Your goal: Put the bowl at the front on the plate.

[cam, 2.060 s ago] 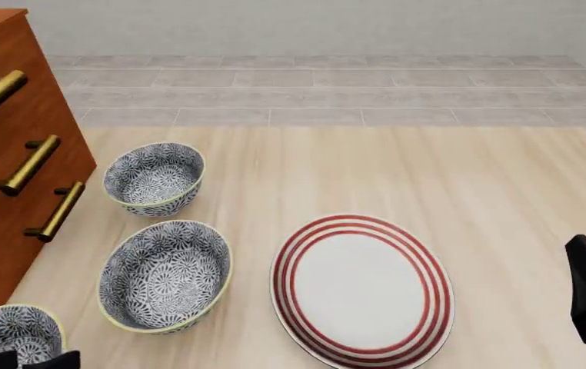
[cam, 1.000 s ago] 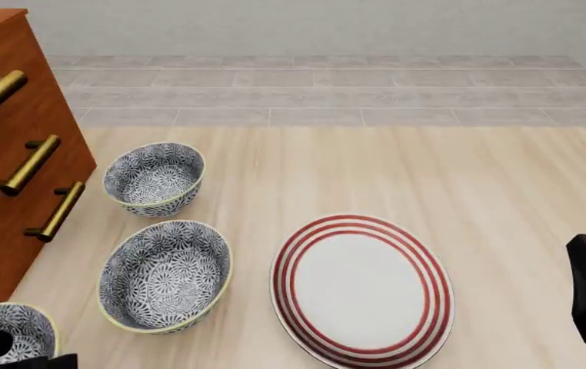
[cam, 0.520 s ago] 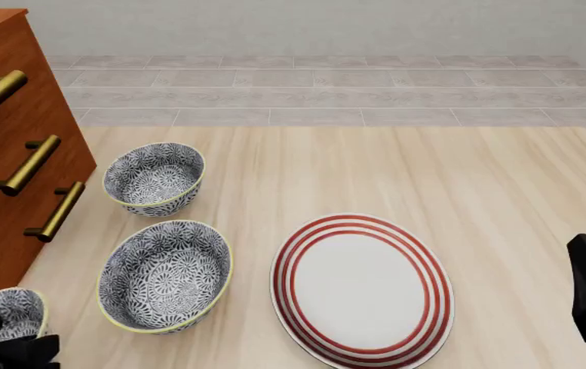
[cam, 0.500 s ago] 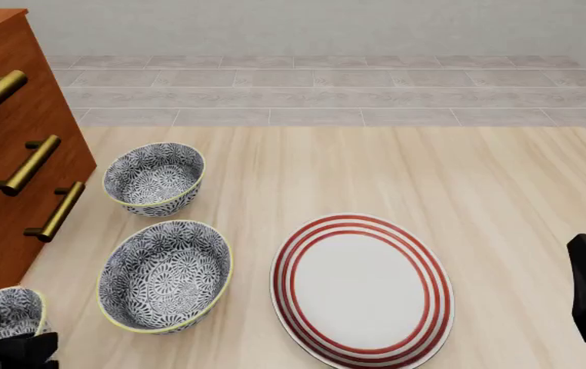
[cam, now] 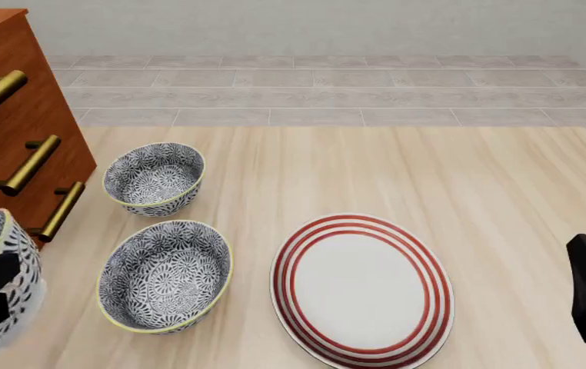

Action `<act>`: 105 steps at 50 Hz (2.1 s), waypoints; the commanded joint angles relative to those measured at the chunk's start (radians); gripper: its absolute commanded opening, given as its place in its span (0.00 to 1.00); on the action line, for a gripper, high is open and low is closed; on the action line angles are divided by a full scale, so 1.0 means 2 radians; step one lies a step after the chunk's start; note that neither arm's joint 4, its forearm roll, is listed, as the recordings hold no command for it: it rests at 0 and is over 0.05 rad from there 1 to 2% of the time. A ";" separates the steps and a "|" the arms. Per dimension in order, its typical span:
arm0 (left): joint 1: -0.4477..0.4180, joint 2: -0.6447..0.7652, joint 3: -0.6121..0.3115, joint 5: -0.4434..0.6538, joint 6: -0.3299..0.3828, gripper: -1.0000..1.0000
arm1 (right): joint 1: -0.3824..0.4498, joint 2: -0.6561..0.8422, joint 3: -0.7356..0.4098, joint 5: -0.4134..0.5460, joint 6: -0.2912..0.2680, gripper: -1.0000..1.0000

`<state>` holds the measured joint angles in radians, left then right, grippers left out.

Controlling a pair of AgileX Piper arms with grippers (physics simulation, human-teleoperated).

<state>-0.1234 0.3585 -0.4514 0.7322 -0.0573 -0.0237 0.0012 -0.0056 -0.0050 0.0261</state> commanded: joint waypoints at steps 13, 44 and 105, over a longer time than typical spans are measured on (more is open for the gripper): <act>-0.079 0.021 -0.083 -0.022 0.057 0.00 | 0.003 0.000 0.001 0.000 -0.004 1.00; -0.250 0.162 -0.070 -0.190 0.153 0.00 | 0.008 0.000 -0.001 -0.001 -0.007 1.00; -0.461 0.520 -0.139 -0.410 0.294 0.00 | 0.011 0.000 0.000 0.000 -0.019 1.00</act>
<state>-1.0101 1.3302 -0.7329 -0.0350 0.4904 -0.0002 0.0008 -0.0045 -0.0047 -0.0112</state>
